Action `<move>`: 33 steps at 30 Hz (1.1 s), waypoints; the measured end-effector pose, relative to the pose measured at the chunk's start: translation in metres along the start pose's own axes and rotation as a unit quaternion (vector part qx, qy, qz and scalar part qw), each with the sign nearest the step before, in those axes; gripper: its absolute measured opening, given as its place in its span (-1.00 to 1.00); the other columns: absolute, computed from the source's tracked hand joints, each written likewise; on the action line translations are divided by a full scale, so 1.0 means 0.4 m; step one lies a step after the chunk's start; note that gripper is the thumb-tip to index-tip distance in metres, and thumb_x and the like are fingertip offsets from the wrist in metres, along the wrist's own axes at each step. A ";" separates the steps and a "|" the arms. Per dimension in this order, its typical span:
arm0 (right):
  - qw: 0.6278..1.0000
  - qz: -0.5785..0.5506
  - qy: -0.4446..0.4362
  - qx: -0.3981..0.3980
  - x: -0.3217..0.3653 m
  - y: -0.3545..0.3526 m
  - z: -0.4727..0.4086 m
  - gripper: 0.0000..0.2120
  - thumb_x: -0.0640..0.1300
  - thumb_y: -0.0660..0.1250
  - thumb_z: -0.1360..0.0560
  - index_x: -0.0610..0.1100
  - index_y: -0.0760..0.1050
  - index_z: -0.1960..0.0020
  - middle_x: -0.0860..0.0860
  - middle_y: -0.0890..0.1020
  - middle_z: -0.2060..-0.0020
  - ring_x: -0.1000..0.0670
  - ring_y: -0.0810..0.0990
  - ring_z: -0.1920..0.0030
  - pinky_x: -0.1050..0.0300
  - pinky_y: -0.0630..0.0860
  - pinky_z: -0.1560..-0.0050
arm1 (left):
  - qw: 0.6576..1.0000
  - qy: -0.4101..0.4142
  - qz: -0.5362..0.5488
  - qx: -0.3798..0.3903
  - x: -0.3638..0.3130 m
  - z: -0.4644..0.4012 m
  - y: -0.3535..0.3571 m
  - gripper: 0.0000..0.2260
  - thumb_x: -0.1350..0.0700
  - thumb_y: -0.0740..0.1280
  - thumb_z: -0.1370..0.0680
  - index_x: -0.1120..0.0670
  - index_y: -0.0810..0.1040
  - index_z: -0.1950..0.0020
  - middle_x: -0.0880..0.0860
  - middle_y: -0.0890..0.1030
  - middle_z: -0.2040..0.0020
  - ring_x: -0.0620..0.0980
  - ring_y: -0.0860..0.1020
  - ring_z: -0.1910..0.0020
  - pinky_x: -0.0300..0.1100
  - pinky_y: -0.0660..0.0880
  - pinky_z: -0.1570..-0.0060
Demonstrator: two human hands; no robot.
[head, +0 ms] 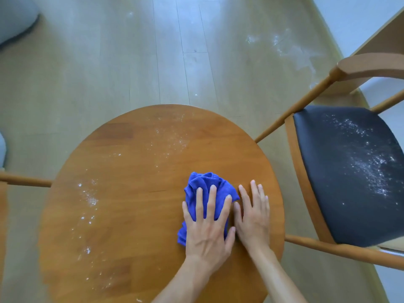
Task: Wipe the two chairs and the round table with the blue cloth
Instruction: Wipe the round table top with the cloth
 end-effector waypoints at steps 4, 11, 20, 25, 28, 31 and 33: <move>0.999 0.038 -0.014 -0.005 -0.010 0.022 0.008 -0.55 -0.02 0.07 -0.57 -0.15 0.45 -0.38 -0.18 0.34 -0.45 -0.18 0.25 -0.48 -0.20 0.21 -0.43 | 0.999 0.009 -0.037 -0.009 0.012 -0.034 0.031 -0.39 -0.02 0.46 -0.36 -0.03 0.45 -0.41 0.13 0.34 -0.49 0.27 0.28 -0.46 0.32 0.39 -0.23; 0.998 0.065 -0.019 0.003 -0.013 0.039 0.008 -0.52 -0.02 0.06 -0.56 -0.13 0.39 -0.42 -0.17 0.29 -0.47 -0.15 0.18 -0.51 -0.13 0.10 -0.47 | 0.994 0.087 -0.060 -0.040 0.050 -0.263 -0.021 -0.44 -0.07 0.43 -0.39 -0.05 0.48 -0.38 0.03 0.40 -0.46 0.18 0.31 -0.46 0.22 0.38 -0.30; 0.999 0.052 -0.008 -0.007 -0.007 0.033 0.000 -0.50 0.00 0.08 -0.51 -0.13 0.45 -0.37 -0.16 0.36 -0.44 -0.15 0.23 -0.47 -0.15 0.13 -0.43 | 0.997 0.043 -0.019 -0.054 0.211 -0.483 -0.084 -0.45 -0.06 0.38 -0.45 -0.08 0.39 -0.44 -0.02 0.24 -0.54 0.15 0.15 -0.53 0.21 0.23 -0.36; 0.997 0.058 -0.006 -0.040 0.000 0.027 0.001 -0.51 -0.02 0.08 -0.49 -0.16 0.50 -0.32 -0.18 0.39 -0.41 -0.17 0.28 -0.44 -0.18 0.19 -0.40 | 0.984 -0.138 0.010 -0.111 0.598 -0.371 -0.185 -0.45 -0.07 0.35 -0.43 -0.02 0.44 -0.42 0.01 0.31 -0.51 0.14 0.17 -0.52 0.15 0.34 -0.23; 0.996 0.069 -0.008 -0.057 0.004 0.033 0.005 -0.52 -0.03 0.08 -0.50 -0.17 0.51 -0.32 -0.19 0.40 -0.41 -0.18 0.30 -0.43 -0.19 0.21 -0.38 | 0.968 -0.207 0.044 -0.136 0.698 -0.291 -0.206 -0.45 -0.08 0.27 -0.44 0.01 0.43 -0.42 0.02 0.33 -0.49 0.14 0.16 -0.51 0.19 0.36 -0.22; 0.995 0.079 -0.011 -0.060 0.005 0.038 0.008 -0.52 -0.04 0.07 -0.50 -0.17 0.48 -0.34 -0.20 0.38 -0.42 -0.20 0.29 -0.44 -0.20 0.21 -0.39 | 0.951 -0.259 0.048 -0.162 0.647 -0.294 -0.188 -0.54 0.06 0.35 -0.47 0.04 0.47 -0.38 0.03 0.34 -0.48 0.16 0.17 -0.51 0.22 0.36 -0.16; 0.995 0.083 -0.009 -0.049 0.005 0.039 0.008 -0.51 -0.04 0.07 -0.51 -0.17 0.45 -0.36 -0.20 0.36 -0.43 -0.20 0.28 -0.45 -0.20 0.19 -0.41 | 0.951 -0.266 0.049 -0.152 0.555 -0.330 -0.167 -0.53 0.11 0.37 -0.45 0.02 0.47 -0.36 0.01 0.32 -0.49 0.15 0.17 -0.51 0.21 0.35 -0.16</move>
Point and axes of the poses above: each hand's wrist, its own z-axis away from the middle knuckle, its own y-axis out of the palm, x = y × z, the point moved 7 cm from there along -z, towards the middle knuckle
